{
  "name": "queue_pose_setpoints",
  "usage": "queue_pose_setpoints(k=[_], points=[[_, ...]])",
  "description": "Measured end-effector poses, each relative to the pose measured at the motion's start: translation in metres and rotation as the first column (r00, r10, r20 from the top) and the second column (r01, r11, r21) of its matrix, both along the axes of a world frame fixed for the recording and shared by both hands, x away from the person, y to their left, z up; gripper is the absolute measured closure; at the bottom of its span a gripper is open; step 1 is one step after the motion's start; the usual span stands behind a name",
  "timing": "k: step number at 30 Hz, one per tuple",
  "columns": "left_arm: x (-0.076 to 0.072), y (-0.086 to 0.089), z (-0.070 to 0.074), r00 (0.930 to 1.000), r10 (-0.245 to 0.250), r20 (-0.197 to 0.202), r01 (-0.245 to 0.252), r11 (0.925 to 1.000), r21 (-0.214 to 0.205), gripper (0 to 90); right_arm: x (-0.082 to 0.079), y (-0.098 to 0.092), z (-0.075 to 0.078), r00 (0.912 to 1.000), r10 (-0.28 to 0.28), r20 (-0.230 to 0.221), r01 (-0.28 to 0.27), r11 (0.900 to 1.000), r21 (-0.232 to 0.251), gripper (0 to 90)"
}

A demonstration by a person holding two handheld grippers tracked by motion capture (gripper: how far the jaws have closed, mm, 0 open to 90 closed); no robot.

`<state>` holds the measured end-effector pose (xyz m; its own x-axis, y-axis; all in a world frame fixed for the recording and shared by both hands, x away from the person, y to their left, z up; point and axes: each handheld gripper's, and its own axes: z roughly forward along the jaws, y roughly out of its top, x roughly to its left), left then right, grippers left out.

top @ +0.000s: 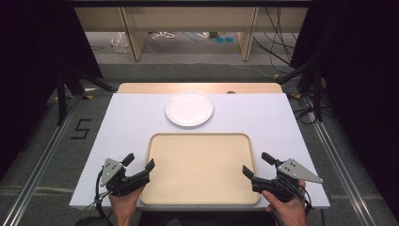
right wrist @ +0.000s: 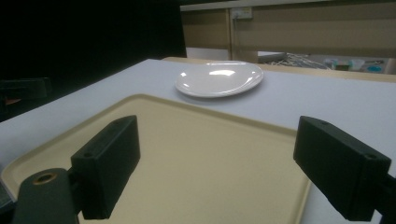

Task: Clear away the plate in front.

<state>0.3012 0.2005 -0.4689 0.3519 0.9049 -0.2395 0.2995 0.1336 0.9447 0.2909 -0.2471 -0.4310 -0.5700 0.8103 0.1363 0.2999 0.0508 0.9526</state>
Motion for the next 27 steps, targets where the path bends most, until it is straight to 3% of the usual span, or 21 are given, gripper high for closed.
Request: queue_pose_setpoints(k=[27], points=[[-0.0013, 0.0005, 0.0024, 0.9998, 0.002, 0.02, -0.003, 1.0, 0.002, 16.0, 0.0, -0.0002, 0.0006, 0.9997, 0.02, 0.012, -0.02, 0.9997, 0.016, 15.8]])
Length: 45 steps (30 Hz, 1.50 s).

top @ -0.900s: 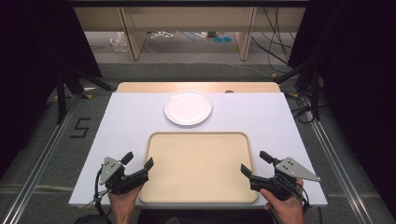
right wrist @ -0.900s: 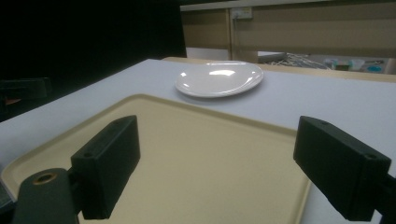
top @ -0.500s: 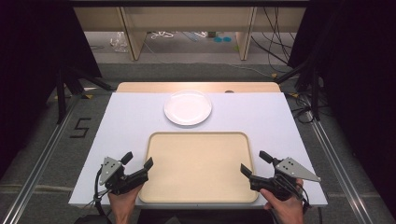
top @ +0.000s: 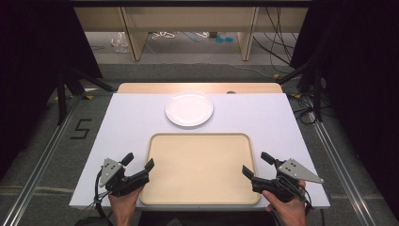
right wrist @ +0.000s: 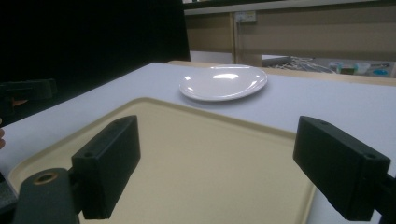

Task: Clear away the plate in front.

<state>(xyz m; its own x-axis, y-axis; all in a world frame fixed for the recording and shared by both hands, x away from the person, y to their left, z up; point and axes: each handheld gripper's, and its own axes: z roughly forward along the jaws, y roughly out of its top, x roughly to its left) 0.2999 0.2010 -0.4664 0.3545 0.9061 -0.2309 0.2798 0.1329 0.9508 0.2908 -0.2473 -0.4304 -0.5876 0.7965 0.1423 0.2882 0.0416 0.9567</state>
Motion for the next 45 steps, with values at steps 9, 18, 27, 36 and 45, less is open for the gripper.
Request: queue_pose_setpoints(k=[9, 18, 27, 36, 45], points=[[0.0, -0.003, 0.006, 0.9999, -0.005, 0.014, 0.004, 0.9998, 0.02, 16.0, 0.0, 0.0, 0.0, 1.0, 0.007, -0.001, -0.007, 0.9999, 0.007, 15.8], [0.007, -0.009, 0.026, 0.998, -0.04, 0.049, 0.039, 0.9991, 0.017, 16.1, 0.0, 0.0, 0.0, 0.9999, 0.015, -0.003, -0.015, 0.9998, 0.016, 15.9], [0.035, -0.023, 0.038, 0.995, -0.098, -0.015, 0.098, 0.995, -0.019, 16.3, 0.0, -0.001, 0.0, 1.0, 0.004, 0.004, -0.004, 0.9998, 0.02, 16.0], [0.069, -0.025, 0.037, 0.9878, -0.136, -0.074, 0.121, 0.9762, -0.179, 16.7, 0.0, -0.001, 0.001, 0.9999, 0.007, -0.008, -0.007, 0.9996, 0.028, 16.1], [0.093, -0.028, 0.036, 0.9904, -0.07, -0.119, 0.042, 0.9734, -0.225, 17.0, 0.0, -0.004, 0.001, 0.9997, 0.022, -0.008, -0.022, 0.9988, 0.043, 16.7]])
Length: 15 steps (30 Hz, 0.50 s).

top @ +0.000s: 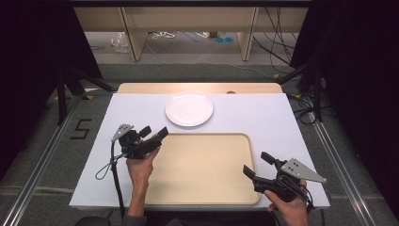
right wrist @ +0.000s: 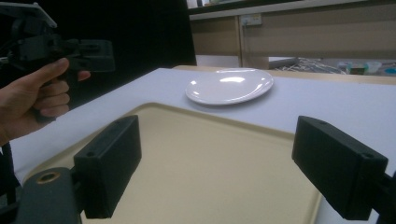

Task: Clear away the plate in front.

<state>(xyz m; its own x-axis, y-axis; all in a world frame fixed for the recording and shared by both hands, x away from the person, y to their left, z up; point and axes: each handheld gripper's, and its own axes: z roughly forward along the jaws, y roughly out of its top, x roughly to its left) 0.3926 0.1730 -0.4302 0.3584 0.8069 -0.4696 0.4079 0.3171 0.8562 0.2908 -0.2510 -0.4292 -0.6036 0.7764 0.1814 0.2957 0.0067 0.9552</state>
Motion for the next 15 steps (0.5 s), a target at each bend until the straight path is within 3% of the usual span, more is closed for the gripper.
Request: queue_pose_setpoints(k=[7, 15], points=[[0.017, -0.003, -0.003, 0.9991, 0.017, -0.04, -0.018, 0.9998, -0.008, 17.3, 0.0, 0.0, 0.0, 1.0, 0.001, 0.001, -0.001, 1.0, 0.001, 17.1], [0.052, -0.014, -0.004, 0.9947, 0.059, -0.085, -0.061, 0.998, -0.017, 17.7, 0.001, 0.0, 0.0, 0.9999, 0.005, 0.01, -0.005, 0.9999, 0.015, 17.1]])
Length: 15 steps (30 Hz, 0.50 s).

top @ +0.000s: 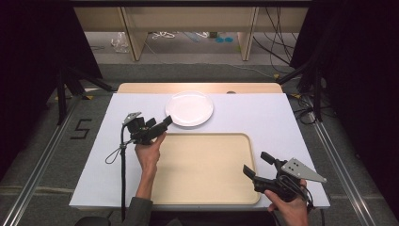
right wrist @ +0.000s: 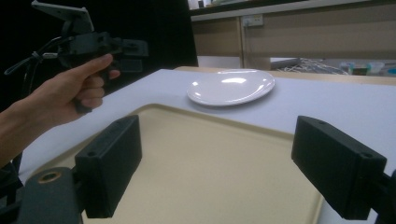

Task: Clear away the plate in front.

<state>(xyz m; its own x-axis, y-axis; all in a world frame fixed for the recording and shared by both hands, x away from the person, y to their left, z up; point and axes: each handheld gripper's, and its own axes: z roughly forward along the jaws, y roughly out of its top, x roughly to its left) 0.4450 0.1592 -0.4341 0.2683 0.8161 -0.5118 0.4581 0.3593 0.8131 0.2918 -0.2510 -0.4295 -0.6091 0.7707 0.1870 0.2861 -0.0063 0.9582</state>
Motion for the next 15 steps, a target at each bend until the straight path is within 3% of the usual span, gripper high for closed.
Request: queue_pose_setpoints(k=[4, 5, 10, 12, 13, 14, 15], points=[[0.011, -0.004, 0.002, 0.9999, 0.01, -0.011, -0.009, 0.9998, 0.016, 18.1, -0.001, 0.0, 0.001, 0.9999, 0.003, -0.011, -0.003, 1.0, 0.005, 17.1], [0.021, -0.007, 0.002, 0.9993, 0.012, -0.035, -0.011, 0.9999, 0.006, 18.1, -0.001, 0.0, 0.001, 1.0, 0.002, -0.008, -0.002, 1.0, 0.003, 17.1], [0.038, -0.012, 0.0, 0.9979, 0.024, -0.06, -0.025, 0.9997, -0.007, 18.8, 0.0, 0.0, 0.001, 1.0, 0.004, -0.005, -0.004, 1.0, 0.002, 17.1], [0.043, -0.011, -0.002, 0.9974, 0.01, -0.072, -0.012, 0.9996, -0.026, 18.8, 0.0, -0.001, 0.001, 1.0, 0.005, -0.006, -0.005, 1.0, 0.004, 17.1], [0.049, -0.01, -0.006, 0.9963, 0.001, -0.086, -0.007, 0.9978, -0.065, 19.0, -0.001, -0.001, 0.001, 0.9999, 0.007, -0.014, -0.007, 0.9999, 0.011, 17.2], [0.057, -0.01, -0.009, 0.9953, 0.011, -0.096, -0.014, 0.9991, -0.039, 19.1, -0.001, -0.001, 0.001, 0.9999, 0.002, -0.011, -0.002, 1.0, 0.007, 17.2], [0.057, -0.01, -0.009, 0.9953, 0.011, -0.096, -0.014, 0.9991, -0.039, 19.1, -0.001, -0.001, 0.001, 0.9999, -0.001, -0.015, 0.001, 1.0, 0.0, 17.2]])
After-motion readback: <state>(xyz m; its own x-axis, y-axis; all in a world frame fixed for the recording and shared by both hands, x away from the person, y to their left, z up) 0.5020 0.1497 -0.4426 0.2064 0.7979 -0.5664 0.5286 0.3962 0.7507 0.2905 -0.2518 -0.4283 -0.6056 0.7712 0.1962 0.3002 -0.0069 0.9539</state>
